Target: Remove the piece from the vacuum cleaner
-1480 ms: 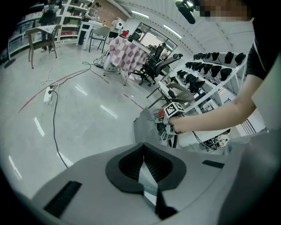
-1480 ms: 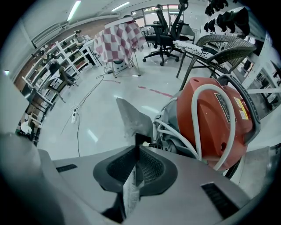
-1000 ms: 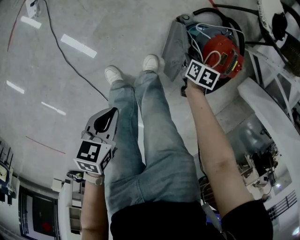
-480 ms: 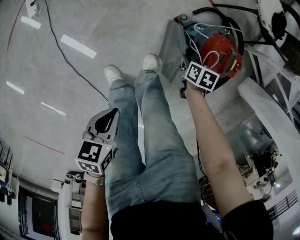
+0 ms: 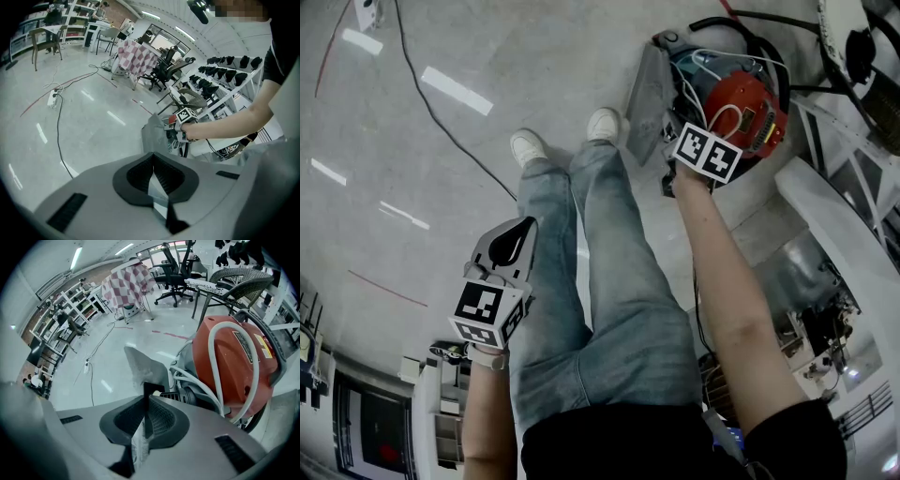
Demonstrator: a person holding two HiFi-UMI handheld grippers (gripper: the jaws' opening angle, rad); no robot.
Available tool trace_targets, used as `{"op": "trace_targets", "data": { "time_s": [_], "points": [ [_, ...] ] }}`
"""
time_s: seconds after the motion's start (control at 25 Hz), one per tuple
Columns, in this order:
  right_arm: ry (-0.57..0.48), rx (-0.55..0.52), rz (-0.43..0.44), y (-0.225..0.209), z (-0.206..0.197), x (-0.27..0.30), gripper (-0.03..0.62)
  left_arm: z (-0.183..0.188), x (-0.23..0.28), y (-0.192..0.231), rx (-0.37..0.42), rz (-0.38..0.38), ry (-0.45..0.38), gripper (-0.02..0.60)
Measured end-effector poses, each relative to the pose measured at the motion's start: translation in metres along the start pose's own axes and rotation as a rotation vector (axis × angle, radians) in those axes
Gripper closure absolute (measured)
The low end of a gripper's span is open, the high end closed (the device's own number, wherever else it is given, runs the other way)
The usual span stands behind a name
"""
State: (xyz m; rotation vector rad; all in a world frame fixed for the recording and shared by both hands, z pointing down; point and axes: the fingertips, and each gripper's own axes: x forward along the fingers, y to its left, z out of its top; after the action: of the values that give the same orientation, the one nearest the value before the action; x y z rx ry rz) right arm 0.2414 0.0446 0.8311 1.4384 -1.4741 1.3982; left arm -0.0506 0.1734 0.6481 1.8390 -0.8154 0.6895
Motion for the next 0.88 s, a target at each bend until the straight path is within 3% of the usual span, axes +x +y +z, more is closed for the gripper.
{"op": "trace_targets", "data": {
  "time_s": [0.88],
  "points": [
    [0.011, -0.007, 0.012, 0.0028, 0.0036, 0.0084, 0.541, -0.0010, 0.0033, 0.0065, -0.011, -0.006, 0.005, 0.563]
  ]
}}
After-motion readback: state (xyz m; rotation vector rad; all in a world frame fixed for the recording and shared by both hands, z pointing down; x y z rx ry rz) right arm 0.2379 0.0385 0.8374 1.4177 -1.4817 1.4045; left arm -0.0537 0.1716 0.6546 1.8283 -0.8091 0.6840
